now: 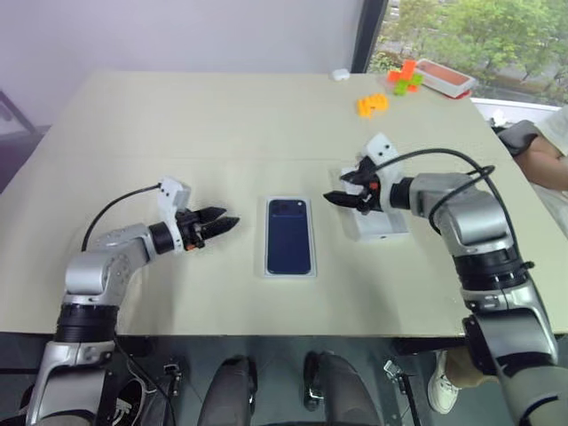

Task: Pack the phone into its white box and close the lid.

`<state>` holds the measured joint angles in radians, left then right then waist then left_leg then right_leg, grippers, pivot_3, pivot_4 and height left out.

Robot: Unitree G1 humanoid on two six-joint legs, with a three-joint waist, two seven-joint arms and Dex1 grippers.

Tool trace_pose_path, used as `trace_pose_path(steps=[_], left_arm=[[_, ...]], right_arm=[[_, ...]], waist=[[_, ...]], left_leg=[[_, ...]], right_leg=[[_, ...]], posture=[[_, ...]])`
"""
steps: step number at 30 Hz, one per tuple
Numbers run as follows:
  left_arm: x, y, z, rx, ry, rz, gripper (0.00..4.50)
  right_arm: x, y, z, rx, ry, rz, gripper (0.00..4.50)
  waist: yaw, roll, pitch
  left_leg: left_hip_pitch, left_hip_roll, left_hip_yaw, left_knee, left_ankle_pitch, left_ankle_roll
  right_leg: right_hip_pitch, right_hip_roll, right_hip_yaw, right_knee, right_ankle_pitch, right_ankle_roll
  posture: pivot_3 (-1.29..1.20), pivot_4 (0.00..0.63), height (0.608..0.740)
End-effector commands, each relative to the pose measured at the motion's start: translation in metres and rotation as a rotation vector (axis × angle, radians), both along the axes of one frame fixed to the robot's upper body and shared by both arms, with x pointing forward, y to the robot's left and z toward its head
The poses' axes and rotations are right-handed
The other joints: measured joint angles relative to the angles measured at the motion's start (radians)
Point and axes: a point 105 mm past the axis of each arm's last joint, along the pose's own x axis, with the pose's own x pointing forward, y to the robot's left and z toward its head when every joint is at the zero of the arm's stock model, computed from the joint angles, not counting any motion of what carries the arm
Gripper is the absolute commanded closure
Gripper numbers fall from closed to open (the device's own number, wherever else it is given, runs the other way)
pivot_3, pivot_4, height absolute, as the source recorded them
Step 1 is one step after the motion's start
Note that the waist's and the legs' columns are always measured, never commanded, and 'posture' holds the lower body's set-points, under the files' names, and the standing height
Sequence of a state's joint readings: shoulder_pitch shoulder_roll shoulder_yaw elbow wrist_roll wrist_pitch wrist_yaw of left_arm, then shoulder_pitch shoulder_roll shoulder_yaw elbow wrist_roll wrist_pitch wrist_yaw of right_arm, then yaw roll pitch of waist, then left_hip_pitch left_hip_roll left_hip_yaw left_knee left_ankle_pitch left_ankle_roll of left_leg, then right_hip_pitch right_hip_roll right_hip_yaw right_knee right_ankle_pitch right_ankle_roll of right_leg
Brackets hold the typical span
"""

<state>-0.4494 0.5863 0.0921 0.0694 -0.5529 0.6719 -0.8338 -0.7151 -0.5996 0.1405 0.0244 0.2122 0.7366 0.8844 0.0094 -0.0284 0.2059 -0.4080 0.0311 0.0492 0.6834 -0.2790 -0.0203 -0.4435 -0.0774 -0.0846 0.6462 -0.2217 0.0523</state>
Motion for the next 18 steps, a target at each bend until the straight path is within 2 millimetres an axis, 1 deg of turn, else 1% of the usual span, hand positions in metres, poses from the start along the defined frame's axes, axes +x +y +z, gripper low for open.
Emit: trace_pose_path(steps=[1,2,3,6,8,10,12,14,15,17,18], left_arm=[[0.002,-0.007,0.0,0.031,-0.001,-0.003,3.92],[0.002,-0.008,-0.002,0.033,0.005,-0.005,4.43],[0.003,-0.013,-0.006,0.048,0.017,-0.017,4.5],[0.008,-0.028,-0.015,0.111,0.038,-0.072,4.5],[0.017,-0.035,-0.018,0.156,0.06,-0.069,4.5],[0.02,-0.046,-0.017,0.156,0.091,-0.117,4.5],[0.019,-0.053,-0.018,0.155,0.117,-0.152,4.5],[0.019,-0.06,-0.026,0.189,0.135,-0.186,4.5],[0.017,-0.063,-0.033,0.221,0.172,-0.204,4.5],[0.014,-0.075,-0.038,0.228,0.192,-0.257,4.5],[0.011,-0.079,-0.039,0.212,0.232,-0.277,4.5]], right_arm=[[-0.009,0.005,-0.005,-0.101,-0.064,0.073,3.41],[-0.01,0.005,-0.008,-0.124,-0.068,0.078,3.92],[-0.011,0.006,-0.014,-0.139,-0.059,0.085,4.46],[-0.011,0.01,-0.033,-0.228,-0.066,0.108,4.46],[-0.01,0.011,-0.041,-0.262,-0.072,0.113,4.46],[-0.007,0.011,-0.043,-0.277,-0.084,0.109,4.46],[-0.006,0.012,-0.044,-0.268,-0.076,0.108,4.46],[-0.006,0.012,-0.044,-0.271,-0.077,0.113,4.46],[-0.008,0.014,-0.044,-0.256,-0.069,0.121,4.46],[-0.01,0.014,-0.043,-0.25,-0.067,0.13,4.46],[-0.011,0.013,-0.043,-0.254,-0.066,0.133,4.46]], waist=[[0.0,0.0,0.0],[0.0,0.0,0.0],[0.0,0.0,0.0],[0.0,0.0,0.0],[0.002,0.0,0.0],[0.002,0.0,0.0],[0.001,0.0,0.0],[-0.002,0.0,0.0],[-0.003,0.0,0.0],[-0.002,0.0,0.0],[0.001,0.0,0.0]], left_leg=[[0.0,0.0,0.0,0.0,0.0,0.0],[0.0,0.0,0.0,0.0,0.0,0.0],[0.0,0.0,0.0,0.0,0.0,0.0],[0.0,-0.001,0.001,0.001,0.0,0.0],[0.0,-0.001,0.001,0.001,0.0,0.0],[0.0,-0.001,0.001,0.001,0.001,-0.001],[0.0,-0.001,0.001,0.001,0.001,-0.001],[0.0,-0.001,0.001,0.001,0.0,-0.001],[0.0,-0.001,0.001,0.001,0.0,-0.001],[0.0,-0.001,0.001,0.001,0.0,-0.001],[0.0,-0.001,0.001,0.0,0.0,0.0]], right_leg=[[0.0,0.0,0.0,0.0,0.0,0.0],[0.0,0.0,0.0,0.0,0.0,0.0],[0.0,0.0,0.0,0.0,0.0,0.0],[0.0,0.0,0.0,0.0,0.0,0.0],[0.0,0.001,0.0,0.0,0.0,0.0],[0.0,0.002,0.0,0.0,0.0,0.0],[0.0,0.002,0.0,0.0,0.0,0.0],[0.0,0.001,0.0,0.0,0.0,0.0],[0.0,0.001,0.0,0.0,0.0,0.0],[0.0,0.001,0.0,0.0,0.0,0.0],[0.0,0.002,0.0,0.0,0.0,0.0]], posture=[[0.0,0.15,0.74],[0.0,0.15,0.74],[0.0,0.15,0.74],[0.0,0.15,0.74],[0.0,0.15,0.74],[0.0,0.15,0.74],[0.0,0.15,0.74],[0.0,0.15,0.74],[0.0,0.15,0.74],[0.0,0.15,0.74],[0.0,0.15,0.74]])
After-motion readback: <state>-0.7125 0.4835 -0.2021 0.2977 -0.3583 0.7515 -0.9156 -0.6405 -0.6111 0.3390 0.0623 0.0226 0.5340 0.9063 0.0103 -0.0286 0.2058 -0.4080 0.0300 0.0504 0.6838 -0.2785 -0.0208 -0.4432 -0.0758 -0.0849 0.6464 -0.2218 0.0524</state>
